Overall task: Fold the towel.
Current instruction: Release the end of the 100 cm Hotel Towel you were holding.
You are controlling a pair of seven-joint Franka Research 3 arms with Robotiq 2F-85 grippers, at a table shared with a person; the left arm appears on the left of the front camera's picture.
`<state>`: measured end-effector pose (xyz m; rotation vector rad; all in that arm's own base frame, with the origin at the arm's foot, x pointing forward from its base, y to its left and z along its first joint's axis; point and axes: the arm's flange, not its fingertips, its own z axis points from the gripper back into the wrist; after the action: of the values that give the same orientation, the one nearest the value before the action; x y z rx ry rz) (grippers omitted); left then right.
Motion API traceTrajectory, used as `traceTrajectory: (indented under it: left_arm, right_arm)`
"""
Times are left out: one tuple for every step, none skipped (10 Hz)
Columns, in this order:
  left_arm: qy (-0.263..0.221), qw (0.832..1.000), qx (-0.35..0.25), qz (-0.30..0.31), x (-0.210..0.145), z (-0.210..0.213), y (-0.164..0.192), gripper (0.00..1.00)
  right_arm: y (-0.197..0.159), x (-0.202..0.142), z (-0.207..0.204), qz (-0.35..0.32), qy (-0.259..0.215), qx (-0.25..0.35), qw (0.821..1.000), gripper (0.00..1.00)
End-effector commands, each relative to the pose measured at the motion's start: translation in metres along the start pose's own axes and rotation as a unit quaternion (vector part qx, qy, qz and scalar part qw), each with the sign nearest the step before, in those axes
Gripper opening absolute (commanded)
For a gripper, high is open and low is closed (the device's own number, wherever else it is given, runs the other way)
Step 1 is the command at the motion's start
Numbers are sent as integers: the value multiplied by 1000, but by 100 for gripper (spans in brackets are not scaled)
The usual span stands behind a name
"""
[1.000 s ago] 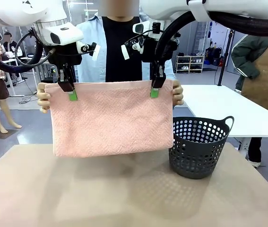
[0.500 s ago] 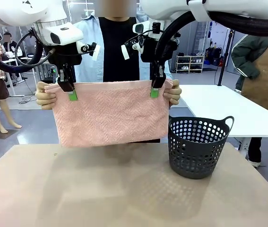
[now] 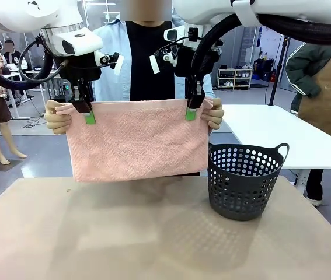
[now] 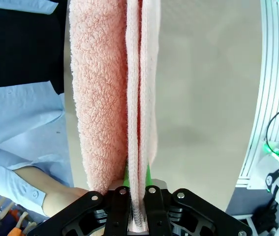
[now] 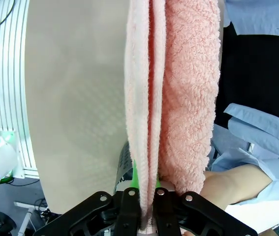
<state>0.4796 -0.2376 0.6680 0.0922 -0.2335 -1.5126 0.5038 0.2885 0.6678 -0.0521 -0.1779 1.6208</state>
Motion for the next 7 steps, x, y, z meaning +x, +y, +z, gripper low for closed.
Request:
traceTrajectory:
  left_arm:
    - [0,1000,0,0,0,0,0,5]
    - [3,1000,-5,-4,1,-1,0,51]
    - [1,1000,-7,7,0,-2,2,48]
    - [-1,1000,-4,13,1,1,4,94]
    - [-7,1000,-2,15,0,6,5,91]
    - [-13,1000,-6,15,-1,12,6,100]
    - [-17,1000,-11,14,-1,14,6,100]
  right_arm:
    - [0,0,0,0,0,0,1000,5]
    - [0,-1,-1,-3,-1,0,1000,33]
    - [-1,-3,-1,-10,-5,5,1000,39]
    - [-2,-4,2,-17,-6,5,1000,67]
    - [-2,-7,8,-22,-7,1,1000,73]
    - [-2,-9,15,-25,-10,-1,1000,100]
    - [-3,-9,17,-26,-12,1,1000,100]
